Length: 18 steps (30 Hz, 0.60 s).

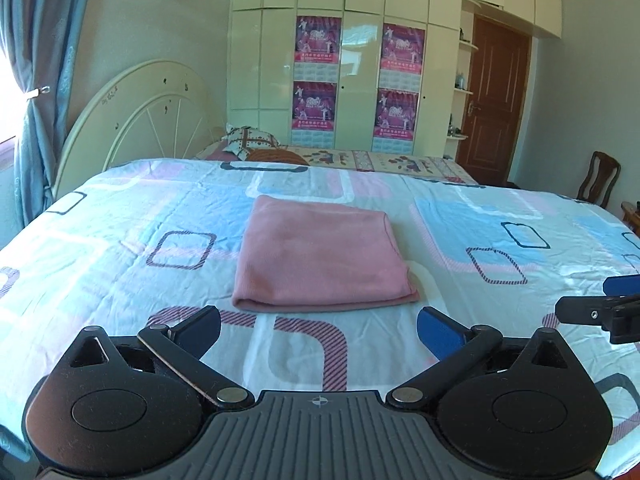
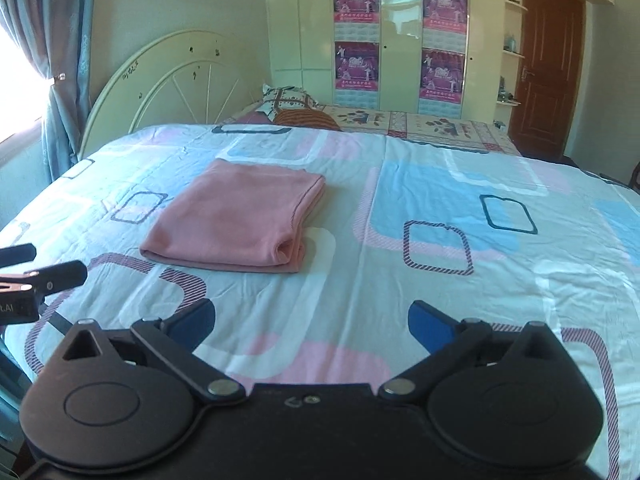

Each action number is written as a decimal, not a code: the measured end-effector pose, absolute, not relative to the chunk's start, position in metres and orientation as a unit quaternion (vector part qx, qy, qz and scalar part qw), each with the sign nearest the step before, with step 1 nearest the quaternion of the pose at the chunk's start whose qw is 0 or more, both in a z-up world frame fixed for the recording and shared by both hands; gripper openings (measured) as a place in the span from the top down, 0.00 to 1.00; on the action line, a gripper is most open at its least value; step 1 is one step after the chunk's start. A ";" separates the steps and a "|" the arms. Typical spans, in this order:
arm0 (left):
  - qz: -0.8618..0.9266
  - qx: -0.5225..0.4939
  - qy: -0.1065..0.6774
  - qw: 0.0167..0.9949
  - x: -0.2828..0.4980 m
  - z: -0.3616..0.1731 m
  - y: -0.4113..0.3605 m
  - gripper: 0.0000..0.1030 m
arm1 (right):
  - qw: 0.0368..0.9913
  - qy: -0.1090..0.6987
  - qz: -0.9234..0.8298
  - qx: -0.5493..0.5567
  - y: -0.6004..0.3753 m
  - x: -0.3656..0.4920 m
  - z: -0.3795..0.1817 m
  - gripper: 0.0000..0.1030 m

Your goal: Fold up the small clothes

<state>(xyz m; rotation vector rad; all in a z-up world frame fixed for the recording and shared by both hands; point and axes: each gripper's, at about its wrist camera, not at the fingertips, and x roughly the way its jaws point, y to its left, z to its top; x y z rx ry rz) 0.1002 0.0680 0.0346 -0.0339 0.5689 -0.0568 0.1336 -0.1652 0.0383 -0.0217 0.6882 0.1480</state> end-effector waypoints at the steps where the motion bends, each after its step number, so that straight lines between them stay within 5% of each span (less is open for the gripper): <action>1: -0.027 -0.017 0.278 0.960 0.095 0.036 0.068 0.00 | 0.940 0.333 0.071 -0.008 -0.166 0.128 0.040 0.00; 18: -0.030 -0.014 0.248 0.968 0.046 0.061 0.075 0.00 | 0.951 0.302 0.073 0.003 -0.147 0.084 0.062 0.00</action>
